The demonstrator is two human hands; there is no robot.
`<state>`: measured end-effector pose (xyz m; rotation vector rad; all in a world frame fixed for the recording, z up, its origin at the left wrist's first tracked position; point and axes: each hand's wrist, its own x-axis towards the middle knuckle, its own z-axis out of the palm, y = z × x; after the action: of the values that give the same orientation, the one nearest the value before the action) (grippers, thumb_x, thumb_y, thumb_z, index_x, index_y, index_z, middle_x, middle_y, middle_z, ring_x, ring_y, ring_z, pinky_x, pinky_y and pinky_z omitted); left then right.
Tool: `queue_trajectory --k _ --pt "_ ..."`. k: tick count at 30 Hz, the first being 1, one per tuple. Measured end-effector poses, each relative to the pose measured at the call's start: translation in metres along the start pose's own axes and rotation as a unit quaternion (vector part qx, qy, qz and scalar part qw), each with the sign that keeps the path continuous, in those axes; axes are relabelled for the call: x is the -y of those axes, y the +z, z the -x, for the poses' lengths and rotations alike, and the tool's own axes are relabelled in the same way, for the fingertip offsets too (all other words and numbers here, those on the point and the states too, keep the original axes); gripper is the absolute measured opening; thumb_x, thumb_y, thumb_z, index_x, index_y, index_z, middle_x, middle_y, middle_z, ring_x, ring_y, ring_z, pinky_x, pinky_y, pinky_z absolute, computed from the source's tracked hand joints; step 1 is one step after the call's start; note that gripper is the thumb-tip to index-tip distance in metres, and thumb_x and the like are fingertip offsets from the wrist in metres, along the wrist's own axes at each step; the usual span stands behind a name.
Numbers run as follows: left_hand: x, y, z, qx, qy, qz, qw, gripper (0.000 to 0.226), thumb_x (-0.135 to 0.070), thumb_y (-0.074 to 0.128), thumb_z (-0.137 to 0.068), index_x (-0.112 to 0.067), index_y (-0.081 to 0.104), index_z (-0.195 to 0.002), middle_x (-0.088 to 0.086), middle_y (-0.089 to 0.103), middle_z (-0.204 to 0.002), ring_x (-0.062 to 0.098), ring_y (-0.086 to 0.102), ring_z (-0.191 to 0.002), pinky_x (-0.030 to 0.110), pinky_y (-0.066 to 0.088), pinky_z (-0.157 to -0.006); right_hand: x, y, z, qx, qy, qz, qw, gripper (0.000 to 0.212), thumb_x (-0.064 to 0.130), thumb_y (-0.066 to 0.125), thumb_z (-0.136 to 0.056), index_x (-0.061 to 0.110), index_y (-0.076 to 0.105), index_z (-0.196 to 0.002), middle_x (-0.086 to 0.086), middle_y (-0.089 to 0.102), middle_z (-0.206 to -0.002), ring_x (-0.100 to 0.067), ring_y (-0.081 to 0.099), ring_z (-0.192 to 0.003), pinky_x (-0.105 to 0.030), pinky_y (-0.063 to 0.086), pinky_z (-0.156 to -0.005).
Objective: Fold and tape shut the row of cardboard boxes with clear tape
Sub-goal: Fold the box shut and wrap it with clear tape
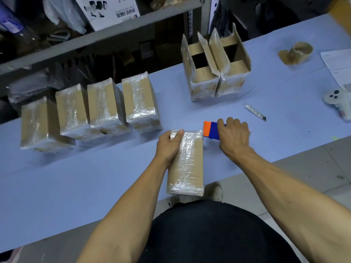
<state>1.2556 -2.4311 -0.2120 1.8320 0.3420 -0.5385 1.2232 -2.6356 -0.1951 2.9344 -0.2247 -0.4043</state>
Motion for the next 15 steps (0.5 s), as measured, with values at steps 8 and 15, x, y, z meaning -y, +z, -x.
queue_trajectory --k 8,15 --pt "0.012 0.004 0.014 -0.035 -0.030 0.086 0.995 0.050 -0.042 0.069 -0.093 -0.011 0.063 -0.131 0.007 0.069 -0.128 0.024 0.066 -0.118 0.047 0.051 -0.106 0.026 0.037 0.000 0.095 -0.024 -0.138 0.986 0.083 0.010 0.059 -0.087 0.003 0.011 -0.154 -0.023 0.038 -0.139 -0.037 0.042 -0.121 -0.039 0.033 -0.098" --pt "0.010 0.003 0.020 -0.072 0.002 0.089 0.993 0.008 -0.031 0.068 -0.095 -0.025 0.073 -0.098 0.000 0.076 -0.099 0.016 0.071 -0.095 0.047 0.056 -0.097 0.042 0.019 0.023 0.029 0.099 -0.653 0.750 0.026 0.024 0.048 -0.099 0.023 0.071 -0.112 0.000 0.071 -0.110 -0.021 0.062 -0.108 -0.041 0.047 -0.097"
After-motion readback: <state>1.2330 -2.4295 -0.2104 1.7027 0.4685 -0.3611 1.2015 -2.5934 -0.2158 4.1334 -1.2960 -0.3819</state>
